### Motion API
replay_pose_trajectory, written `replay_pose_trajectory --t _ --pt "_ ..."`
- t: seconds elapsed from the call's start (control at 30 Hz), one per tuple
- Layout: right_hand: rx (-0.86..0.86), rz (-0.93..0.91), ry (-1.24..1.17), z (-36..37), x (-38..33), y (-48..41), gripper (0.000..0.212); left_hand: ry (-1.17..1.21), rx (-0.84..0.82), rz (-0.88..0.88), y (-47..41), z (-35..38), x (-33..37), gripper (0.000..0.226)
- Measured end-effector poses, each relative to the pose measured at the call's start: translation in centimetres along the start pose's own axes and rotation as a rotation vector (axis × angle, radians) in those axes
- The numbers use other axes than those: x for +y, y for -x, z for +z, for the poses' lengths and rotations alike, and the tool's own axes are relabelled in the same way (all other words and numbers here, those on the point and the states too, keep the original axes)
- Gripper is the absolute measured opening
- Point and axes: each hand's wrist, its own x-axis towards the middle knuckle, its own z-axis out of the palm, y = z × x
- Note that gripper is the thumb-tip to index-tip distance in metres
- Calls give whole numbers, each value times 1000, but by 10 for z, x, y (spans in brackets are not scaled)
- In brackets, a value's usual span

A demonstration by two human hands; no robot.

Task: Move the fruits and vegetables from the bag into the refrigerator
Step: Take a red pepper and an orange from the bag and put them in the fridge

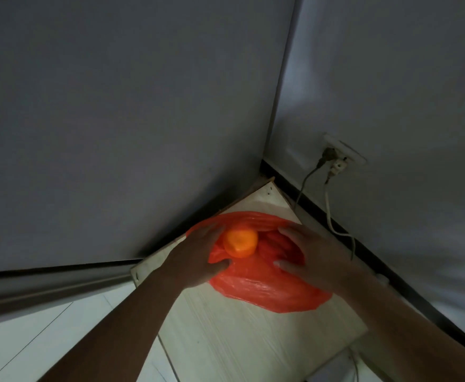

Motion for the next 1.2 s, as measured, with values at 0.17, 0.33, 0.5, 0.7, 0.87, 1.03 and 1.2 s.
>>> replay_pose_trajectory --t 0.17,0.33,0.5,0.7,0.87,1.03,1.2 --pt "92 -23 -12 2 5 5 93 92 88 26 0 2 5 89" --pt "214 -101 -64 -4 -2 8 78 148 285 125 11 -8 23 67" --pt "142 -77 -65 -4 1 11 91 75 115 222 14 1 30 75" --pt "13 9 -180 6 16 17 105 108 15 125 3 11 13 99" --pt "16 -20 -327 26 24 20 96 123 -6 78 0 25 6 109" --pt "11 11 -290 39 25 16 104 160 24 27 0 44 -2 118" --pt "68 -11 -264 35 20 14 98 204 115 29 7 46 -4 107"
